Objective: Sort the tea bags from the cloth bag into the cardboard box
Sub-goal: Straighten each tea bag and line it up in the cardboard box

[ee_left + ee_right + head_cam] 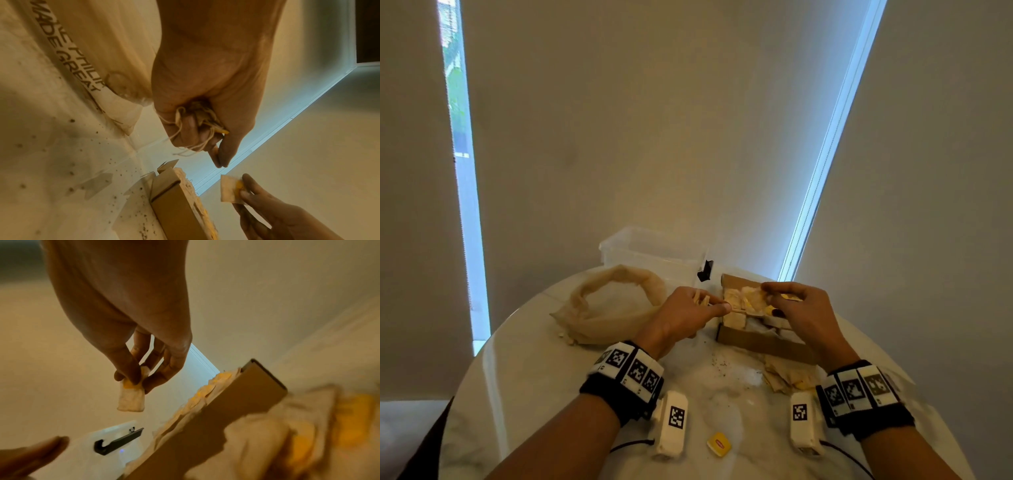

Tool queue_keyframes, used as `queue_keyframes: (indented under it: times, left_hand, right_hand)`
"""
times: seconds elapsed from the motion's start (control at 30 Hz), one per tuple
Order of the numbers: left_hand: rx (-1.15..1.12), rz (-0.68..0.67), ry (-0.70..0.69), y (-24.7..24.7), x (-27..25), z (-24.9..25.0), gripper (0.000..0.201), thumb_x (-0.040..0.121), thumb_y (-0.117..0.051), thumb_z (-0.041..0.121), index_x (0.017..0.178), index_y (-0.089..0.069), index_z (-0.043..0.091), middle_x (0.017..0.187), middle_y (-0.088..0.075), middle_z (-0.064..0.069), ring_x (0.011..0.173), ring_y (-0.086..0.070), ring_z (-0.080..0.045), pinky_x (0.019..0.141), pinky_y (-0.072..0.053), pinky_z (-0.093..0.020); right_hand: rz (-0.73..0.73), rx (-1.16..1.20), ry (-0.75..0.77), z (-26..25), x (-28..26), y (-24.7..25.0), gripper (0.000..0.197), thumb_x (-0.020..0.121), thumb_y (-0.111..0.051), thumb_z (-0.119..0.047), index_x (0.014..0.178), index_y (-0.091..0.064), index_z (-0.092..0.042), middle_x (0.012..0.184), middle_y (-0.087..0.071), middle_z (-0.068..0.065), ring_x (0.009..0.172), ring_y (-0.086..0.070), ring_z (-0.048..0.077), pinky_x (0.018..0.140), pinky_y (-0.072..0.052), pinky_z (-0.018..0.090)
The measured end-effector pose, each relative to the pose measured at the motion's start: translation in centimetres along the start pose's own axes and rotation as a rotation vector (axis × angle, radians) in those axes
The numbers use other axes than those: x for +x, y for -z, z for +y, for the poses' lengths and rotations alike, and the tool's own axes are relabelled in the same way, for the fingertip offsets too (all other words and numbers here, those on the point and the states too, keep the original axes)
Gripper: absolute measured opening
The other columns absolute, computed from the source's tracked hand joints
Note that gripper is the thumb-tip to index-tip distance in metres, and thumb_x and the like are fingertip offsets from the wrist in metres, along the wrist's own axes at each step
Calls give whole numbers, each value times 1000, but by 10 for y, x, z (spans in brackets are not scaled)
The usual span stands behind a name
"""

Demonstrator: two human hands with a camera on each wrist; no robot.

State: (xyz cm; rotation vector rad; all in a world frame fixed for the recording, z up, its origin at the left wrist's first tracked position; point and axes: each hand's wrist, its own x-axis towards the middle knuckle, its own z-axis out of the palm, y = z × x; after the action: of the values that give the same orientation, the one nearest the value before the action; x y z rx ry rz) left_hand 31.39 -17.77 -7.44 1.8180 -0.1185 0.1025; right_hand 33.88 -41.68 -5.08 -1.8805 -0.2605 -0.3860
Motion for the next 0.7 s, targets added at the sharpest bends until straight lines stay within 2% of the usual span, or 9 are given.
queue_keyframes:
  times: [0.1, 0.23, 0.4, 0.6, 0.7]
  left_hand:
    - [-22, 8, 11, 1, 1, -2, 19, 89, -82, 45, 99, -83, 29, 58, -64, 18, 66, -59, -9, 53, -46, -23]
    - [-44, 15, 17, 2, 0, -3, 18, 90, -81, 44, 101, -83, 30, 74, -69, 11, 75, -62, -10, 57, -49, -24]
    - [-66, 10, 33, 2, -2, -1, 19, 92, -79, 43, 104, -81, 28, 83, -71, 7, 77, -61, -11, 61, -49, -25]
    - [-67, 21, 34, 3, 0, -3, 15, 91, -80, 43, 96, -82, 29, 76, -68, 7, 73, -60, -11, 57, -48, -24]
    - [-71, 19, 24, 3, 1, -4, 12, 92, -79, 42, 94, -80, 30, 76, -69, 8, 73, -60, -10, 56, -48, -23]
  right_hand:
    - [-28, -162, 37, 6, 16, 3, 27, 96, -72, -6, 97, -85, -29, 98, -82, -12, 94, -77, 11, 87, -65, 38]
    - [-113, -341, 51, 4, 31, 4, 32, 96, -70, -3, 94, -83, -32, 100, -80, -13, 89, -77, 13, 84, -67, 38]
    - [-249, -526, 59, -3, 48, 8, 38, 95, -68, -2, 89, -81, -37, 103, -79, -13, 82, -78, 18, 78, -67, 41]
    - [-417, -626, 14, -13, 56, 4, 37, 94, -67, -4, 83, -78, -38, 110, -74, -9, 94, -75, 22, 77, -67, 35]
    - [-453, -633, -22, -15, 59, 3, 33, 95, -68, -4, 88, -79, -34, 111, -73, -7, 98, -73, 17, 69, -62, 23]
